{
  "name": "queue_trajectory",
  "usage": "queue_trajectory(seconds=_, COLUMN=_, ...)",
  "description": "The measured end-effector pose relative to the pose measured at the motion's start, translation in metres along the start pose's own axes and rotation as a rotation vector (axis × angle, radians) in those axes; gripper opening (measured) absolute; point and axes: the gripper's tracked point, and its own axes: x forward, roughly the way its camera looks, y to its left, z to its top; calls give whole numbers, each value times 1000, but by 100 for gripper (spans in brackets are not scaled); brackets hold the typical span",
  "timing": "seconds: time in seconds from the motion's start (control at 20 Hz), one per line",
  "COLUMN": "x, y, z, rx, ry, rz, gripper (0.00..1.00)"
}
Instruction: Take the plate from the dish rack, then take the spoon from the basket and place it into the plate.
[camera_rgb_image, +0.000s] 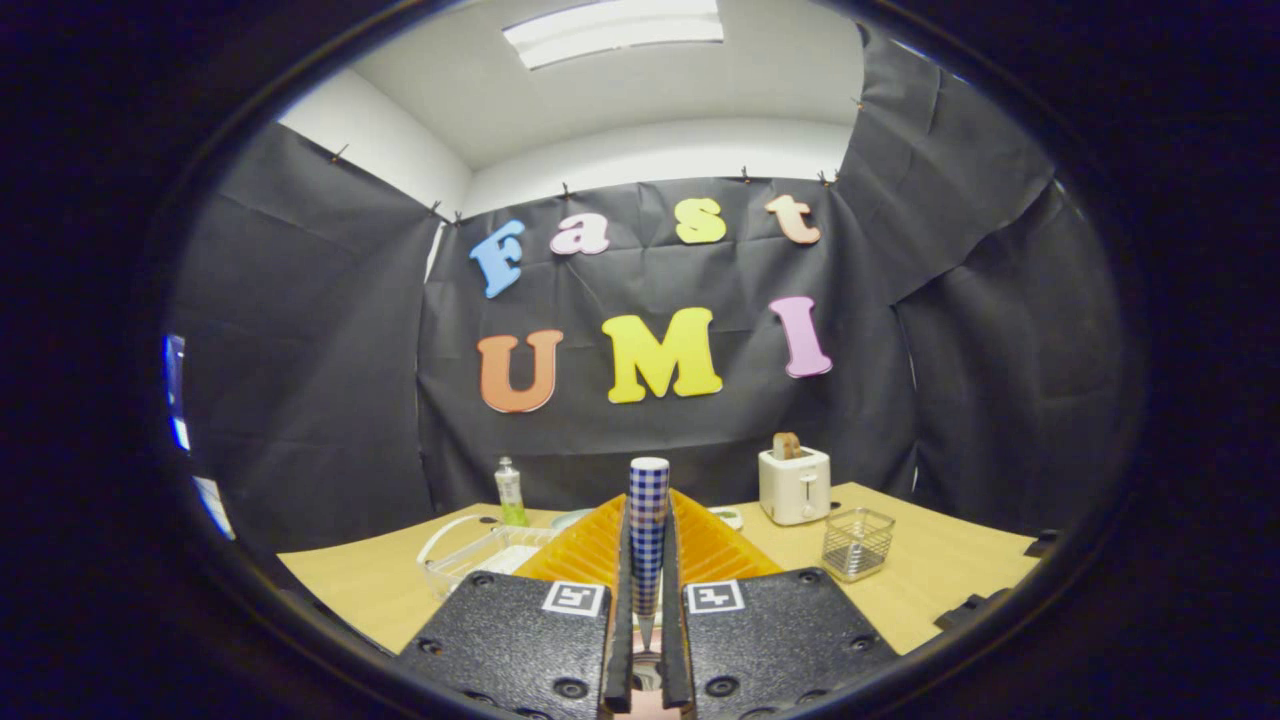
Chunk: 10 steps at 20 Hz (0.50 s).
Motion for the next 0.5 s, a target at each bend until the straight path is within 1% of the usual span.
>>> queue_trajectory(seconds=0.2, x=3, y=18, z=-41, rx=10, ry=54, rz=-2, gripper=18)
queue_trajectory(seconds=0.35, x=3, y=20, z=-63, rx=-21, ry=70, rz=-14, gripper=17)
queue_trajectory(seconds=0.5, x=1, y=15, z=-79, rx=16, ry=104, rz=-28, gripper=19)
